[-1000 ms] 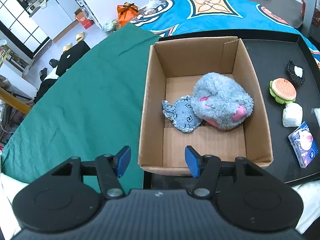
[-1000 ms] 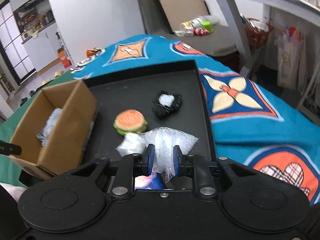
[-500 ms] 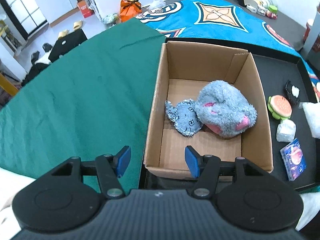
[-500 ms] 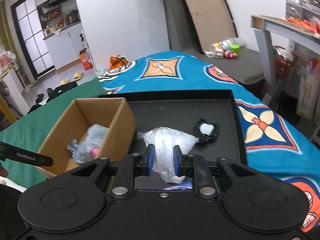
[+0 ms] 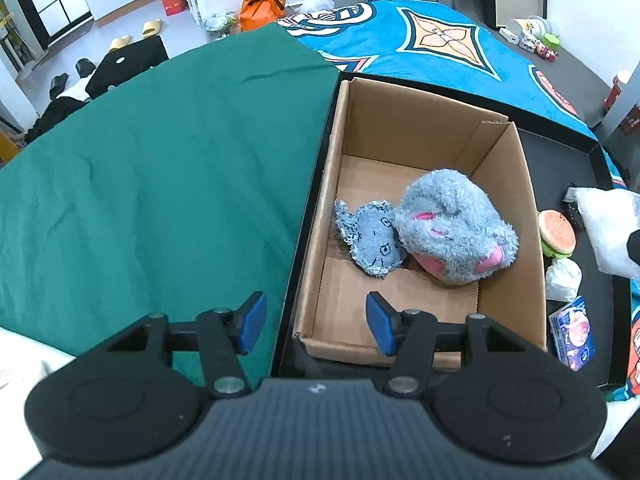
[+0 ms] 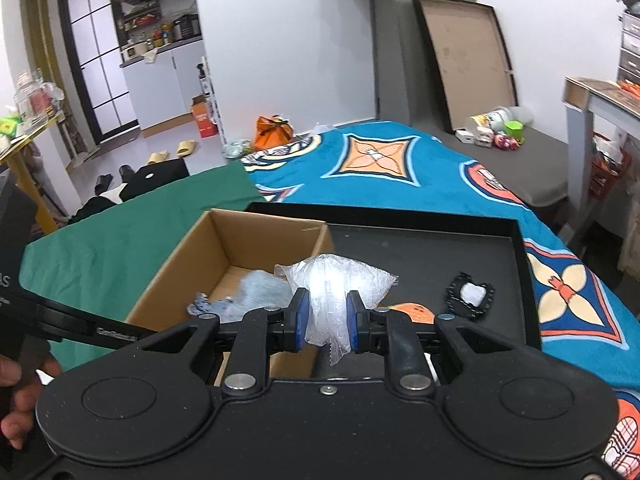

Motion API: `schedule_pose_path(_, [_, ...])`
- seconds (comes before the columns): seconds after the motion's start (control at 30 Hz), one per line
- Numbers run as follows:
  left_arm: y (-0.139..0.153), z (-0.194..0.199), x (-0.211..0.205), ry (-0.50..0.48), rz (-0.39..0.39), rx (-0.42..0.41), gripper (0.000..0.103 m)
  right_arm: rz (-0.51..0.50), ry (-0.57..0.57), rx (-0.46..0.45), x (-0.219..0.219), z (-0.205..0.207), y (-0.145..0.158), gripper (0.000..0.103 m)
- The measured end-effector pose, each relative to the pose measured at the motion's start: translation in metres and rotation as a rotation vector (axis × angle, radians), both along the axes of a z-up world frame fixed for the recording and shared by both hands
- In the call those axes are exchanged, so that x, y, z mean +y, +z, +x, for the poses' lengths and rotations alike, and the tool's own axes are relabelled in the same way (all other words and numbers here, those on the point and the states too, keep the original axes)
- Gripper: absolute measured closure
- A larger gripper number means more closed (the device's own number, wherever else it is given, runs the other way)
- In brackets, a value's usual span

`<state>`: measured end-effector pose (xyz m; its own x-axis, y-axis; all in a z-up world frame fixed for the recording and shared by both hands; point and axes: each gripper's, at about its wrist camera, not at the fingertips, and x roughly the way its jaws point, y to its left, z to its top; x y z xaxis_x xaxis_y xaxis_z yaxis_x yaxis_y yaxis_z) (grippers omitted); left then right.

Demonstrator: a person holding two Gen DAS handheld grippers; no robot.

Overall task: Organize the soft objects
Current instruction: 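Carry the plastic bag with the right gripper into the box and release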

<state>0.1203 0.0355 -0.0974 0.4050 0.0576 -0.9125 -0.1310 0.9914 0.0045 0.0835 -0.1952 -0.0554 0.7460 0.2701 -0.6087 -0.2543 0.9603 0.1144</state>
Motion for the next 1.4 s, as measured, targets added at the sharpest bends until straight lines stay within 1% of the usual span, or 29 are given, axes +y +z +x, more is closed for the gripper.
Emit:
schedule_pose_path(0.1, [-0.001,0.000,0.003,0.001,-0.016,-0.002,0.049,-0.005,0.022,0.000,0.010,0.000,0.002,0.083])
schedule_pose_path(0.2, [-0.002,0.000,0.005,0.002,-0.024,-0.005,0.055,-0.008,0.038,-0.001,0.019,0.001,0.005,0.083])
schedule_pose_path(0.27, [-0.003,0.000,0.006,0.000,-0.032,0.000,0.066,-0.005,0.046,0.000,0.024,0.002,0.006,0.083])
schedule_pose_path(0.3, [-0.004,0.001,0.006,-0.001,-0.036,0.005,0.069,-0.003,0.051,0.000,0.026,0.001,0.006,0.083])
schedule_pose_path(0.37, [-0.007,0.001,0.008,0.002,-0.044,0.018,0.081,-0.001,0.059,0.001,0.031,0.001,0.007,0.083])
schedule_pose_path(0.43, [-0.009,0.003,0.010,0.003,-0.055,0.025,0.085,0.000,0.067,0.001,0.036,0.002,0.009,0.083])
schedule_pose_path(0.57, [-0.009,0.001,0.013,0.012,-0.053,0.015,0.094,0.005,0.085,0.011,0.045,0.002,0.008,0.083])
schedule_pose_path(0.83, [-0.009,-0.001,0.022,0.026,-0.096,-0.010,0.094,0.021,0.107,0.022,0.061,0.003,0.008,0.084])
schedule_pose_path(0.93, [-0.009,-0.002,0.023,0.029,-0.099,-0.017,0.093,0.051,0.129,0.015,0.066,0.003,0.010,0.085])
schedule_pose_path(1.0, [-0.010,-0.002,0.024,0.031,-0.103,-0.018,0.093,0.043,0.141,0.015,0.069,0.002,0.010,0.085])
schedule_pose_path(1.1, [-0.010,-0.001,0.025,0.033,-0.108,-0.010,0.093,0.056,0.132,0.024,0.065,0.002,0.009,0.085])
schedule_pose_path(1.2, [-0.011,-0.001,0.025,0.035,-0.113,-0.001,0.093,0.039,0.120,0.030,0.058,0.000,0.007,0.084])
schedule_pose_path(1.27, [-0.011,0.001,0.024,0.027,-0.116,0.005,0.091,0.035,0.110,0.040,0.052,-0.001,0.004,0.083])
schedule_pose_path(1.4, [-0.010,0.001,0.022,0.035,-0.105,0.008,0.090,0.025,0.077,0.050,0.038,-0.005,-0.002,0.083])
